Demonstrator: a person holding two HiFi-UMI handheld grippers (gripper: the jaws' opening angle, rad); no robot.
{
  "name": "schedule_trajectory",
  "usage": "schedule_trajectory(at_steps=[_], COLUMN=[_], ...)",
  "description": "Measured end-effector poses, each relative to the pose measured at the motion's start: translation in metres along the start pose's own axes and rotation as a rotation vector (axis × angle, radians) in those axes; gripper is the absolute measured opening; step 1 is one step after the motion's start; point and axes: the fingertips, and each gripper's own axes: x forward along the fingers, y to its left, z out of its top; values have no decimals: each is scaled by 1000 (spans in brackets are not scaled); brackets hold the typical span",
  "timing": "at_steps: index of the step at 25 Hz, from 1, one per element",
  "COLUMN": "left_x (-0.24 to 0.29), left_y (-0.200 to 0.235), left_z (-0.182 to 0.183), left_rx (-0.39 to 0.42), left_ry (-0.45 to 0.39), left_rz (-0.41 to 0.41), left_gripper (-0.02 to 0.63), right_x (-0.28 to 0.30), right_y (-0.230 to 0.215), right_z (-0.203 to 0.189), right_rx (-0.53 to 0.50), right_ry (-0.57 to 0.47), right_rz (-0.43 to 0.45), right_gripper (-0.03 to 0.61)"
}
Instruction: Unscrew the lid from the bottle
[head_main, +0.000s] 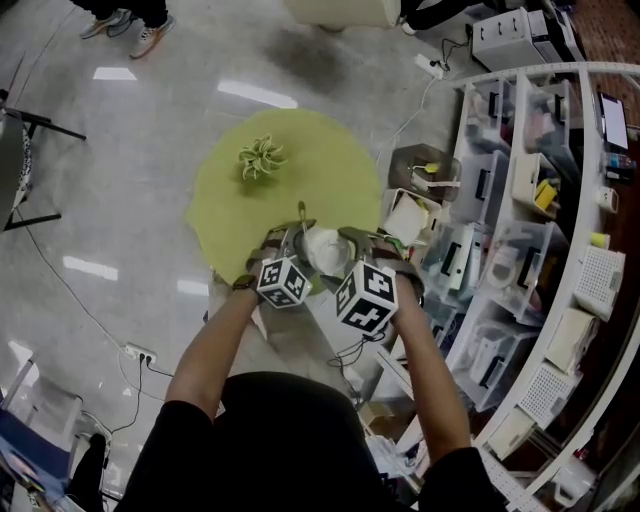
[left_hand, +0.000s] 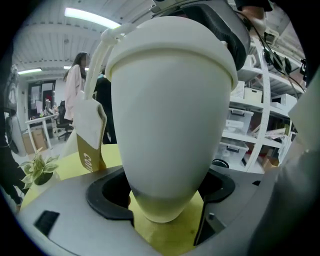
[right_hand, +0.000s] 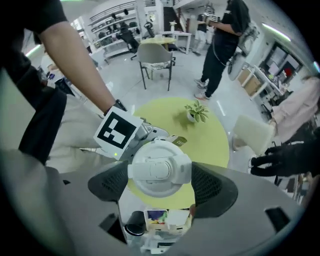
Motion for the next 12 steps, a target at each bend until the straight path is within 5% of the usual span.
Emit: schedule_trajectory(at_steps=[12], left_x=[-1], left_y=[0], left_z=[-1], left_rx=[-9], left_ry=[-4], left_rz=[5], left_gripper=[399], right_x=[3], right_y=[8], right_z=[-1], right_rx=[-407], right_ry=[102], right_rz=[55], right_gripper=[393])
